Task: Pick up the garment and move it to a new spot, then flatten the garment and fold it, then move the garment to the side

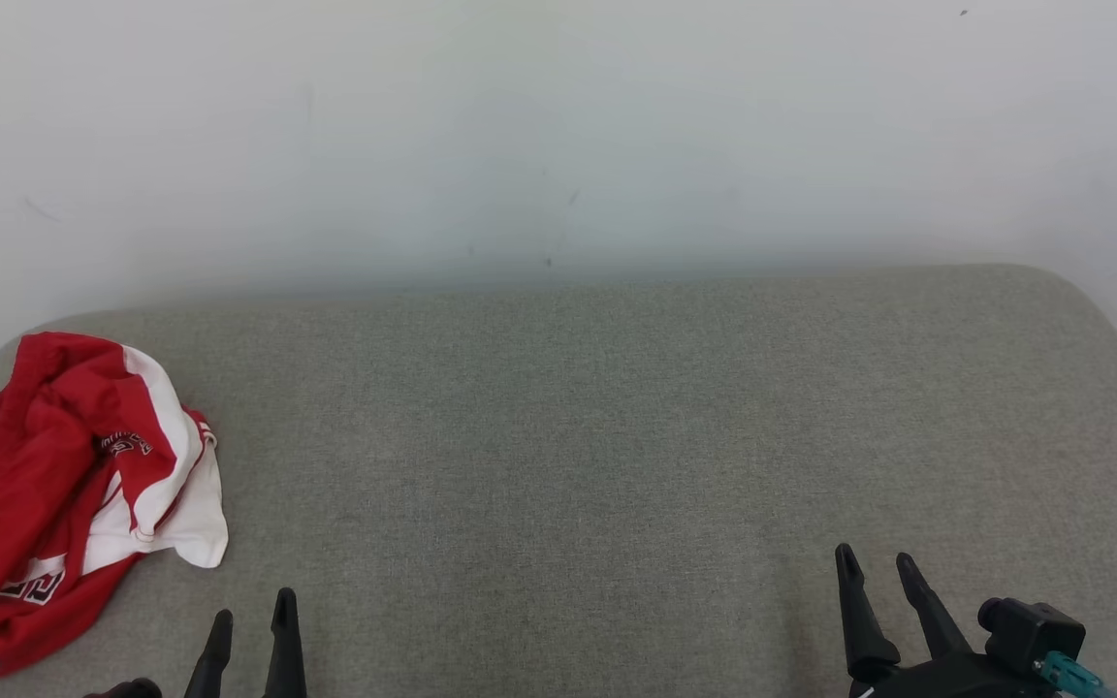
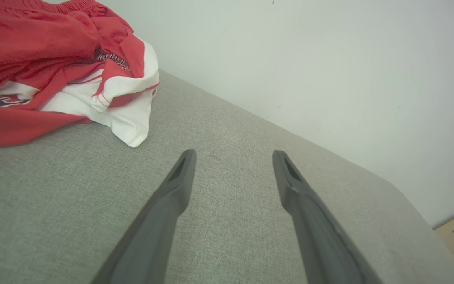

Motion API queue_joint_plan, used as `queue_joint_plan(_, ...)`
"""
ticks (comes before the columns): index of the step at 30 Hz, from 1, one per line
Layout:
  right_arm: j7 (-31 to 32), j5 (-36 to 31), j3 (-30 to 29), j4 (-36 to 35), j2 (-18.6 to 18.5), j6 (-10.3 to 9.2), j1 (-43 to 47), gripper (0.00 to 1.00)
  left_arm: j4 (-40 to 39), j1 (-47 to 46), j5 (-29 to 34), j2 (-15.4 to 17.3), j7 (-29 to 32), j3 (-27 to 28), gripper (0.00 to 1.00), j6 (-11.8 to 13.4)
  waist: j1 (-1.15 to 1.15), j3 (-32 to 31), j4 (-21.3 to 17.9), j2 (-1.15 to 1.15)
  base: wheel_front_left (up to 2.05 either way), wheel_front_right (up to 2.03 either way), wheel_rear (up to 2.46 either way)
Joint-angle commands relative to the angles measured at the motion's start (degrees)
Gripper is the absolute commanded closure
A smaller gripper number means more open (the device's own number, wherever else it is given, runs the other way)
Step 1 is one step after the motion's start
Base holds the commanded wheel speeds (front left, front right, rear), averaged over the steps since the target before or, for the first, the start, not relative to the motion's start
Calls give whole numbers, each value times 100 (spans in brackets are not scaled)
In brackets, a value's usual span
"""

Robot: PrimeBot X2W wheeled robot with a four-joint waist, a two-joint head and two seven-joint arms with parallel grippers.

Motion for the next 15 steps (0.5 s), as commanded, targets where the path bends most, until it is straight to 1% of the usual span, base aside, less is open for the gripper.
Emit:
queue_joint_plan(1, -37, -113, 18, -31, -22, -8, -61, 0, -39, -8, 148, 34, -44, 6, 0, -11, 0, -2, 0, 0, 0, 0, 0)
queue_joint_plan(15, -129, -914, 83, 21, -23, -9, -43, 0, 98, -9, 770, 39, -227, -19, 0, 18, 0, -47, -1, 0, 0, 0, 0)
